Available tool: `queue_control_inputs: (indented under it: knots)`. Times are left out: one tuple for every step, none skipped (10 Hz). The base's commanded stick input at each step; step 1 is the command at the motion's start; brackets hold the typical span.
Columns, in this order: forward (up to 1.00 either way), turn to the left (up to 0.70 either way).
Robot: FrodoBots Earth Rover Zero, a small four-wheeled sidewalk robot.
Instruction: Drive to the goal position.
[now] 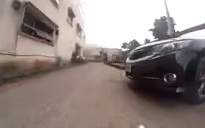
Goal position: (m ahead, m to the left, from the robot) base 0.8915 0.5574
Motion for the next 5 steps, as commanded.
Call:
queue_control_inputs:
  knots:
    - [0.30, 0.00]
    - [0.30, 0.00]
    - [0.30, 0.00]
    - [0.30, 0.00]
    - [0.30, 0.00]
